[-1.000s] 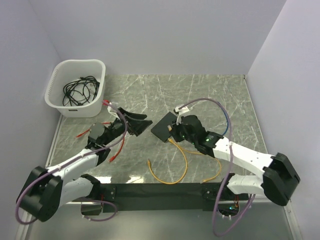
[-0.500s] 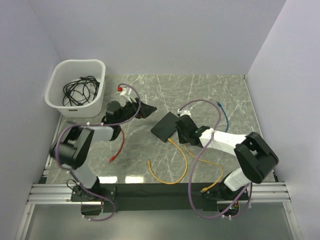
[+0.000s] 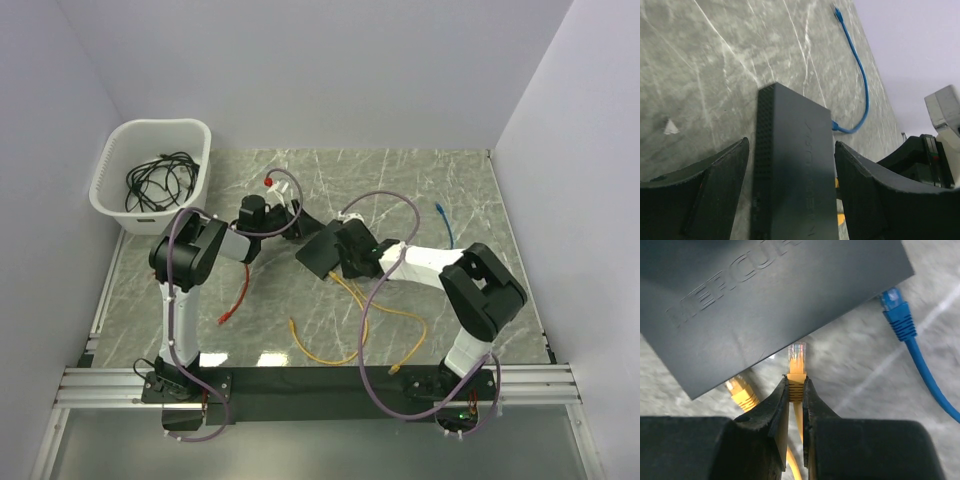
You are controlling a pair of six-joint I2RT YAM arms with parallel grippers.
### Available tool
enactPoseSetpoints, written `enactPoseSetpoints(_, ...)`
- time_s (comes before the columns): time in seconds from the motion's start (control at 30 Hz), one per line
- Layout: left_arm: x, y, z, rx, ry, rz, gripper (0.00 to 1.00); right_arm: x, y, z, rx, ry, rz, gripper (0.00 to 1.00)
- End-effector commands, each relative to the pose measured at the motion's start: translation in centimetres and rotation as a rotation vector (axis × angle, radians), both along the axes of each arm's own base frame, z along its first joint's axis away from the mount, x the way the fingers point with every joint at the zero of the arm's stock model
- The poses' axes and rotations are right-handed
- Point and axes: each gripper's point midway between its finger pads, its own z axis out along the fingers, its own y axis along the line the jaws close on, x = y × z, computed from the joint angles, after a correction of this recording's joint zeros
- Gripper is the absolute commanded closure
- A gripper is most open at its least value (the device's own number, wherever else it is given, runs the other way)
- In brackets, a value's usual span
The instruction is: Insert the plug into the switch port
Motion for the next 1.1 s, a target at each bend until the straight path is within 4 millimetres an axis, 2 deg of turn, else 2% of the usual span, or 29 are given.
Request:
enactPoseSetpoints(0.0, -0.5, -1.3, 0.8, -0.02, -0.052, -0.099, 0.26, 0.5, 3.0, 0.5, 0.039, -0.011, 0.071, 1.0)
enactPoseSetpoints(0.2, -1.7, -1.7, -0.6, -0.011, -0.035, -0.162, 0.27, 0.0, 5.8, 0.8, 0.057, -0.01, 0.144, 1.0)
enactPoseSetpoints(0.43, -3.4, -1.1, -1.9, 0.015, -0.015, -0.191, 0.28, -0.5, 8.6, 1.8, 0.073, -0.032, 0.219, 1.0)
enactPoseSetpoints(0.6, -4.6, -0.6, -2.4, 0.01, -0.008, -0.185, 0.28, -0.6, 8.5, 1.6, 0.063, -0.031, 0.215, 1.0)
enactPoseSetpoints(0.73, -5.6, -0.1, -3.3, 0.008, 0.015, -0.166, 0.29, -0.7, 7.0, 1.0, 0.011, -0.034, 0.191, 1.0)
enactPoseSetpoints(0.9, -5.6, 0.3, -3.5, 0.011, 0.026, -0.145, 0.3, -0.8, 5.8, 1.5, -0.007, -0.061, 0.161, 1.0)
enactPoseSetpoints(1.07, -5.6, 0.3, -3.4, 0.008, 0.029, -0.141, 0.31, -0.7, 6.2, 2.2, 0.013, -0.068, 0.166, 1.0)
